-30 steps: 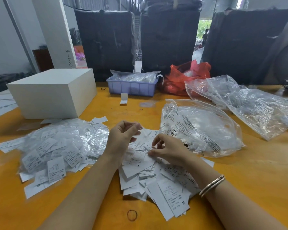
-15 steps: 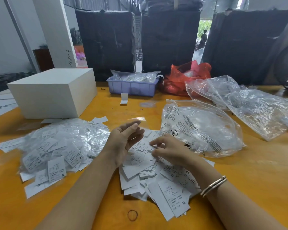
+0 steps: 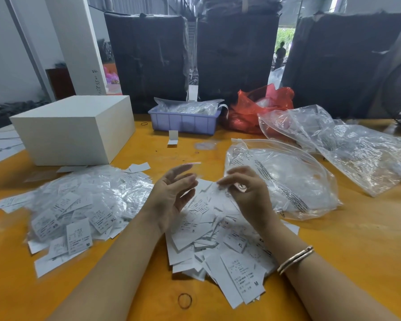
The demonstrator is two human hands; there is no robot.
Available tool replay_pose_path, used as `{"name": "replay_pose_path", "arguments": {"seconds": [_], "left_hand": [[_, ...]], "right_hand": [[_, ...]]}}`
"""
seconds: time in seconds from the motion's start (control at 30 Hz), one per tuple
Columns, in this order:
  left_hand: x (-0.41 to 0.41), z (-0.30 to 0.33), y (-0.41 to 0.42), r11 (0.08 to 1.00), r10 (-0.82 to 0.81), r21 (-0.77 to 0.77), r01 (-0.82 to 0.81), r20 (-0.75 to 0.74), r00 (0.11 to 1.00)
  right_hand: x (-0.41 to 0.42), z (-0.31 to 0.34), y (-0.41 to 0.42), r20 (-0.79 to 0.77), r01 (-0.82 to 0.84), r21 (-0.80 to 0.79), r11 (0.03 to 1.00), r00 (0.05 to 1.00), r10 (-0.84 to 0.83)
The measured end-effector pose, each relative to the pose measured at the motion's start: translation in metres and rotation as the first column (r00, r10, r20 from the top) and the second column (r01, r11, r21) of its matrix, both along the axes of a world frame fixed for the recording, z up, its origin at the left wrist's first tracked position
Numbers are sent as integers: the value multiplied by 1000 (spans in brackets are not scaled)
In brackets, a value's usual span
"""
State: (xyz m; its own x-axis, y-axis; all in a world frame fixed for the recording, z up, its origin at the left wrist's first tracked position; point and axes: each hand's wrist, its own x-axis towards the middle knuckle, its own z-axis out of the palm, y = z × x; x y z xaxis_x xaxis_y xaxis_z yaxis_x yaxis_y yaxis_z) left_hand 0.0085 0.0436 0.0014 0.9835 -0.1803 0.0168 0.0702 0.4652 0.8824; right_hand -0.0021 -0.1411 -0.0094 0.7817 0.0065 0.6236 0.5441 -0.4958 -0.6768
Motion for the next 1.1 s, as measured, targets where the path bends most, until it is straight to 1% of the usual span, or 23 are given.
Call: {"name": "replay_pose_path", "arguments": {"seconds": [0.03,0.07,0.13,0.2,0.3,0.37,0.47,0.6,0.83,0.87,0.93,1.1], "left_hand": [[0,0,0,1000,-8,-5,8,3,1000],[-1,0,0,1000,-16,-4,16,8,1000],[-2,1,-1,999,-32,12,32,23,999],[-4,1,-3,998,-48,46,46,39,998],[-5,0,-5,996,-49,77,45,49,998],[-5,1,-6,995,-44,89,40,54,998],[-5,0,-7,992,-45,123,38,62,997],[-5,0,-7,986,-53,161,41,75,996],[-6,-2,-9,975,-44,222,22,93,995],[-6,-2,-9,972,-33,234,10,96,995],[-4,-4,-9,966,-19,260,-9,105,994],[-3,-7,-10,954,13,296,-46,114,993]], "right_hand": [[0,3,0,-22,7,144,990,1000,-4],[0,5,1,-61,-3,251,968,998,19],[-1,7,6,-128,-57,409,911,985,119],[-2,7,8,-183,-81,505,859,963,198],[-4,5,9,-245,-130,566,814,916,317],[-5,6,13,-248,-142,622,770,897,366],[-5,6,19,-219,-87,726,682,911,350],[-4,6,23,-204,-63,804,591,905,374],[-5,9,24,-174,7,936,352,880,443],[-5,10,25,-172,10,941,338,876,451],[-6,9,28,-183,7,934,356,867,463],[-8,7,30,-249,-7,860,510,866,433]]}}
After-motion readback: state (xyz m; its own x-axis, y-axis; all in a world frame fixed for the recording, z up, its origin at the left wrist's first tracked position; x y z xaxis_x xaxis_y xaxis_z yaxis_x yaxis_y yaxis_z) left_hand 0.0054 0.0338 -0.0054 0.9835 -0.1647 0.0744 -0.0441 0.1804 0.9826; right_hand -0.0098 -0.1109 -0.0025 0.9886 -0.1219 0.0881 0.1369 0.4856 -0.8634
